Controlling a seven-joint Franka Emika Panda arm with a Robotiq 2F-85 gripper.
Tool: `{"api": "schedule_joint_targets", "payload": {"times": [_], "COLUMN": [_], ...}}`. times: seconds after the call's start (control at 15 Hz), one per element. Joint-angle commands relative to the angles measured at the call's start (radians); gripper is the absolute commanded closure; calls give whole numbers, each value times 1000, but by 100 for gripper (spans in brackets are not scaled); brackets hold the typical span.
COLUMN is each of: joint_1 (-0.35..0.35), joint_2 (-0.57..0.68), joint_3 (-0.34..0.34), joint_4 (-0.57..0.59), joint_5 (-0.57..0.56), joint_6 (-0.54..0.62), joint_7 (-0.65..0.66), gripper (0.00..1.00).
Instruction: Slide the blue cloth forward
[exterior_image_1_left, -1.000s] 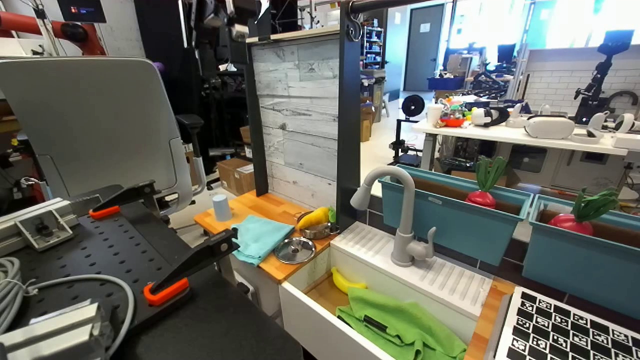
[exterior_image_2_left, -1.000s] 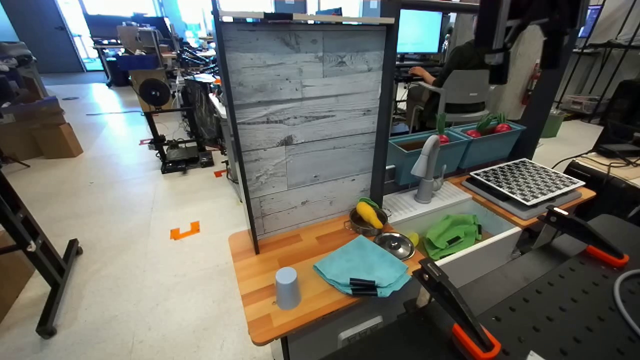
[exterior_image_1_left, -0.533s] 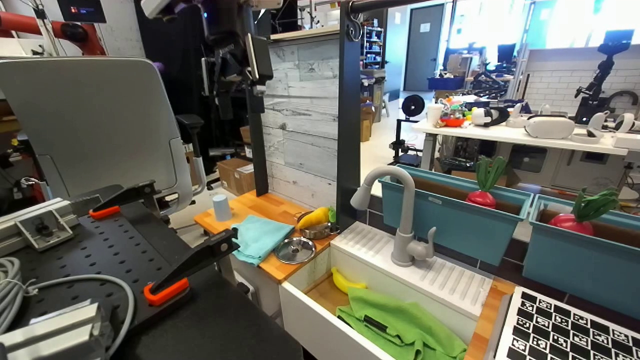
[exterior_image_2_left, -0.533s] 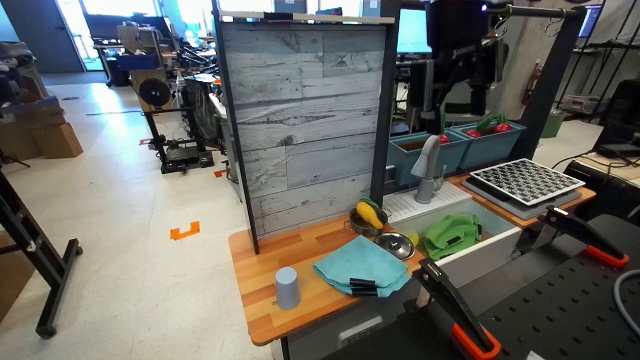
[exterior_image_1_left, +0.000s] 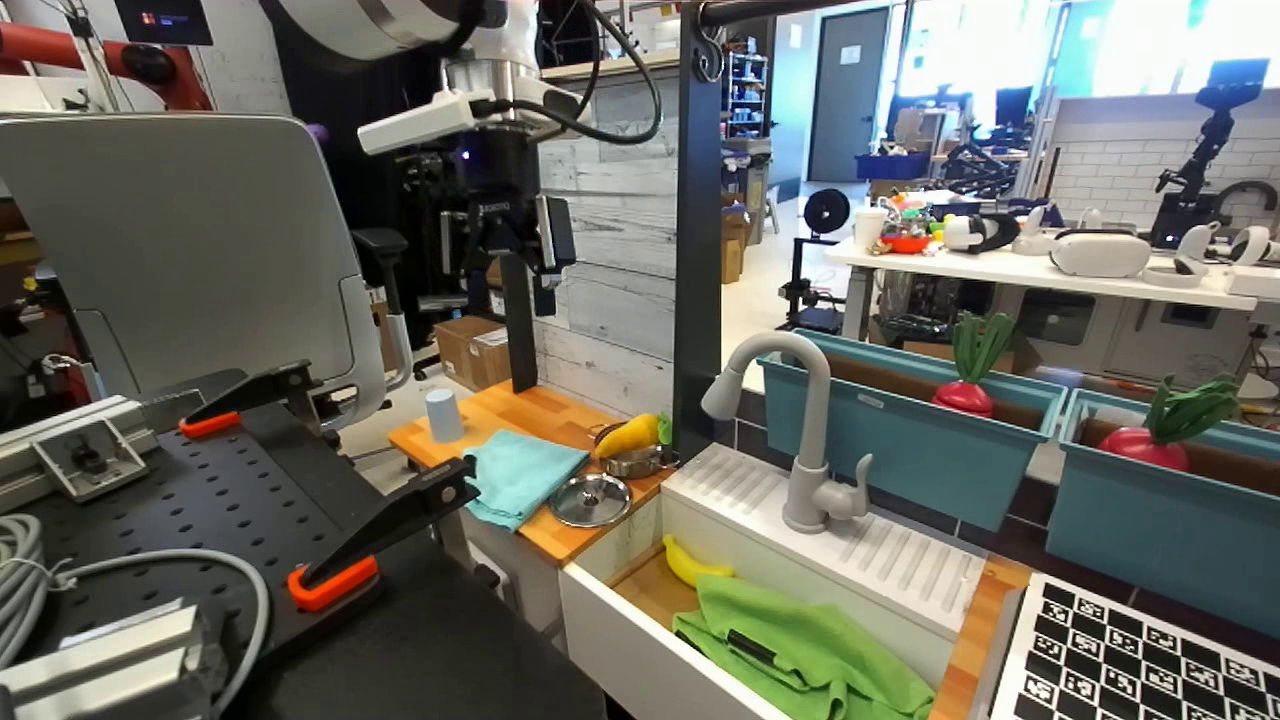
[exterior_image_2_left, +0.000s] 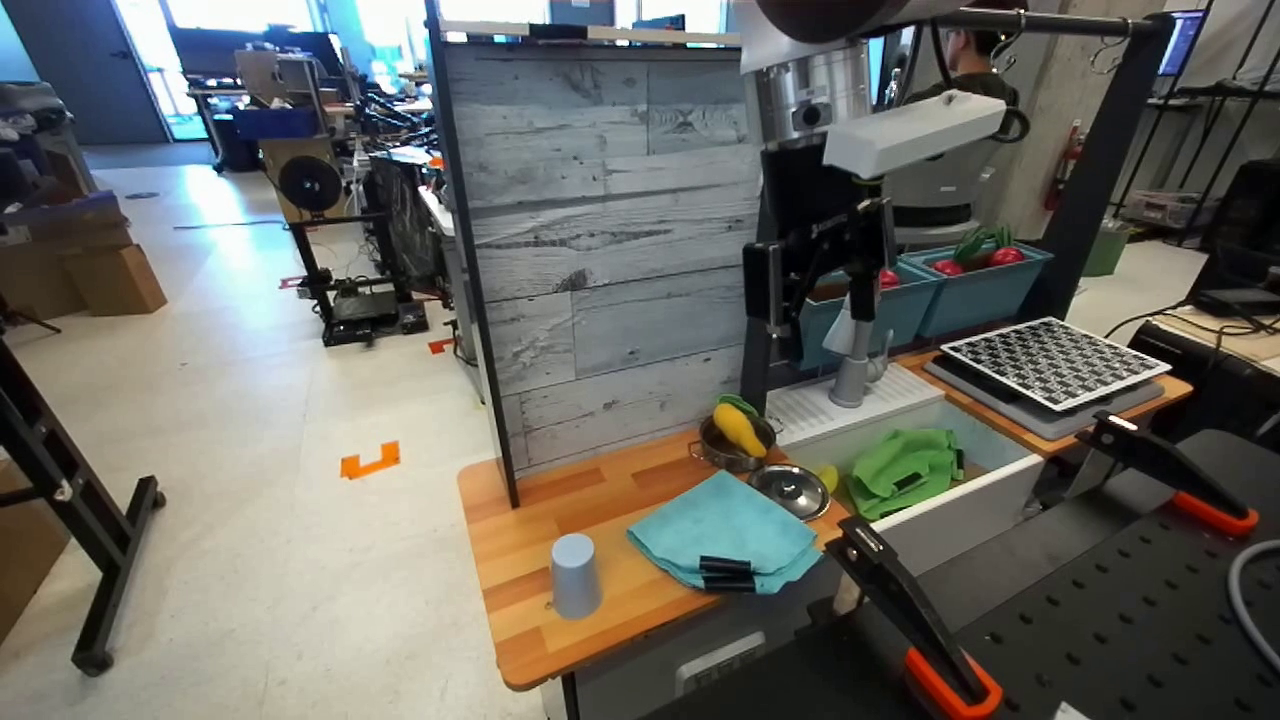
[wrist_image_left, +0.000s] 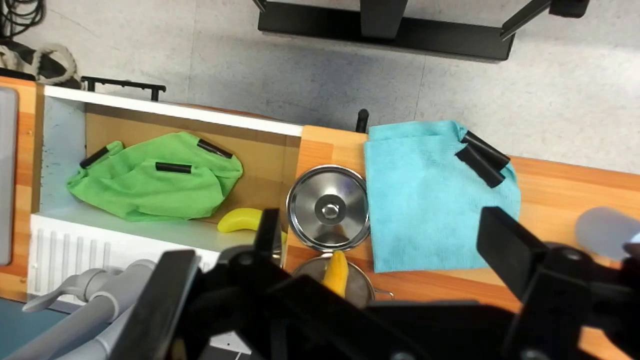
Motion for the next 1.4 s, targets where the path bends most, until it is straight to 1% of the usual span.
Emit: {"api": "schedule_joint_targets", "payload": {"times": [0.0, 0.4, 0.47, 0.67, 1.0, 1.13, 1.33], "joint_1": [20, 20, 32, 41, 47, 59, 56], "joint_2": [-3, -15, -8, 9, 61, 95, 169], "joint_3": [-21, -23, -30, -27, -17, -29, -35], "joint_4": [-2, -3, -3, -19, -59, -60, -33], "joint_5": [13, 13, -7, -4, 15, 6, 23], "joint_6": [0, 0, 10, 84, 250, 280, 312], "joint_7": [-9, -9, 14, 24, -13, -18, -21], "gripper": [0, 0, 0, 0, 0, 0, 0]}}
